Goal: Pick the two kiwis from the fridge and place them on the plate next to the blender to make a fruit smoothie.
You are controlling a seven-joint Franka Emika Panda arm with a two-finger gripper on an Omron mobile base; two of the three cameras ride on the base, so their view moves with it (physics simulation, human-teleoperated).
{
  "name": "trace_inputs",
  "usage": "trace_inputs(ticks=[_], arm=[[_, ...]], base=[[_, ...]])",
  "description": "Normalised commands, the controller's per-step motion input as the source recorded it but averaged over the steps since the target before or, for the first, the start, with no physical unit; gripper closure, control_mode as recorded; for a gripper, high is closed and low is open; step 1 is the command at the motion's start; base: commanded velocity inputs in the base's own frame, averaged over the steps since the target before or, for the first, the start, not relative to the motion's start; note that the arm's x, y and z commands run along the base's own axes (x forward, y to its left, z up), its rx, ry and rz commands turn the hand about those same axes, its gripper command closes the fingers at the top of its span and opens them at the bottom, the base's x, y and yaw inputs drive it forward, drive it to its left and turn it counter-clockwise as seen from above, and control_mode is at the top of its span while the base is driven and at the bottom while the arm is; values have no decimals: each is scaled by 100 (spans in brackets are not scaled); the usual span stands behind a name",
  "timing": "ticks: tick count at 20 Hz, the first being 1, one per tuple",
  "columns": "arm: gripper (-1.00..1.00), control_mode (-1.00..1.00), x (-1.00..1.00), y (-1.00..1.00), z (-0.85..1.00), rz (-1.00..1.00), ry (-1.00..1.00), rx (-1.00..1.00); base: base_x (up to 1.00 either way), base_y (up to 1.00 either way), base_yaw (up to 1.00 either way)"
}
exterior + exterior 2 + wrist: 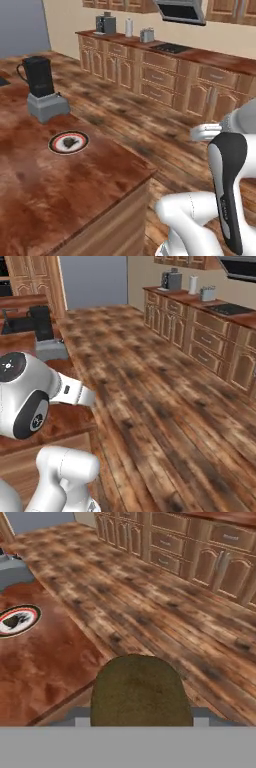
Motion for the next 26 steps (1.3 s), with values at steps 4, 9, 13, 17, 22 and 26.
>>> trace_inputs(ticks=[4,9,13,17,22,26], arm=[[100,100,0,0,0,0,0,0],[100,100,0,0,0,0,0,0],[100,100,0,0,0,0,0,0],[100,-100,44,-1,-1,0,11,0],[100,-100,100,0,-27,0,42,-2],[100,-100,100,0,-62,0,38,-1]], base=[[50,-7,94],[39,-1,77],[71,-4,34],[35,0,4],[0,0,0],[0,0,0]])
